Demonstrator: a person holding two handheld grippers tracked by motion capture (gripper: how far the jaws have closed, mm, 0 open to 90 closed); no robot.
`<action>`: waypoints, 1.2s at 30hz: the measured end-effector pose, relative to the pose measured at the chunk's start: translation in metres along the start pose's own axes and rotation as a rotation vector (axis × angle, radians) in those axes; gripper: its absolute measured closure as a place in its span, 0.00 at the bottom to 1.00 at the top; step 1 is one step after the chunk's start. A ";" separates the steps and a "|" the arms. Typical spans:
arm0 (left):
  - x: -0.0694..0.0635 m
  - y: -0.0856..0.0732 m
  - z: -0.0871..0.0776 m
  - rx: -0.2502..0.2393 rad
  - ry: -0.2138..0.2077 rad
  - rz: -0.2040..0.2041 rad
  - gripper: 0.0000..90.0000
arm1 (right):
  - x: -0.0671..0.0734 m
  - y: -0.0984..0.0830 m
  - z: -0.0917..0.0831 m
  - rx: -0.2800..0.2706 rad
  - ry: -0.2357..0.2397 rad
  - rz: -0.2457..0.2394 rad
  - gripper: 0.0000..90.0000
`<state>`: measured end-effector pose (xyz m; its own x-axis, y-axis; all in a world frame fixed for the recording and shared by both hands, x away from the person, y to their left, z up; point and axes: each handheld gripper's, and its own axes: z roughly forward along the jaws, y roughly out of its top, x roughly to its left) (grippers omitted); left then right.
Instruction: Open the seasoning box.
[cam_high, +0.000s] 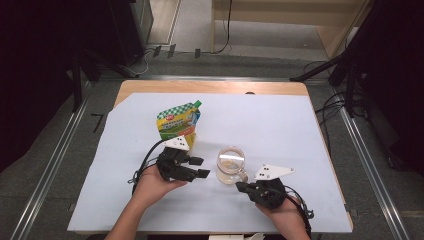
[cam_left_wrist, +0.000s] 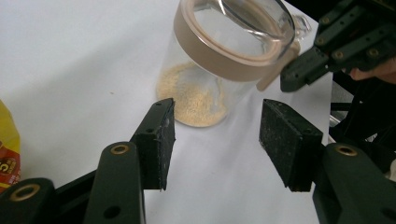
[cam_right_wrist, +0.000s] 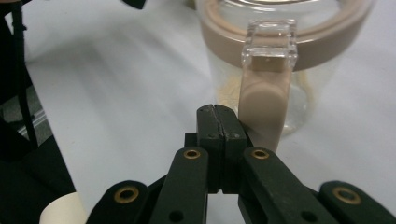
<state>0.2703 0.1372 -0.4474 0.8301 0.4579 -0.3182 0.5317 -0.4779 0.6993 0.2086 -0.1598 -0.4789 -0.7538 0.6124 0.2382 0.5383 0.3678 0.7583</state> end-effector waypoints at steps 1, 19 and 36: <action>0.000 0.000 0.000 0.004 0.003 0.003 0.52 | -0.003 0.000 -0.001 -0.002 -0.008 0.004 1.00; -0.002 0.000 0.004 0.016 -0.004 0.008 0.51 | -0.030 0.001 -0.009 -0.011 -0.067 0.056 1.00; -0.005 0.008 0.023 0.032 -0.023 0.034 0.49 | -0.068 0.011 -0.004 -0.025 -0.112 0.108 1.00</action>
<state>0.2736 0.1140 -0.4550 0.8511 0.4238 -0.3097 0.5080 -0.5163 0.6894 0.2642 -0.2005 -0.4847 -0.6446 0.7219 0.2516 0.6035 0.2784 0.7472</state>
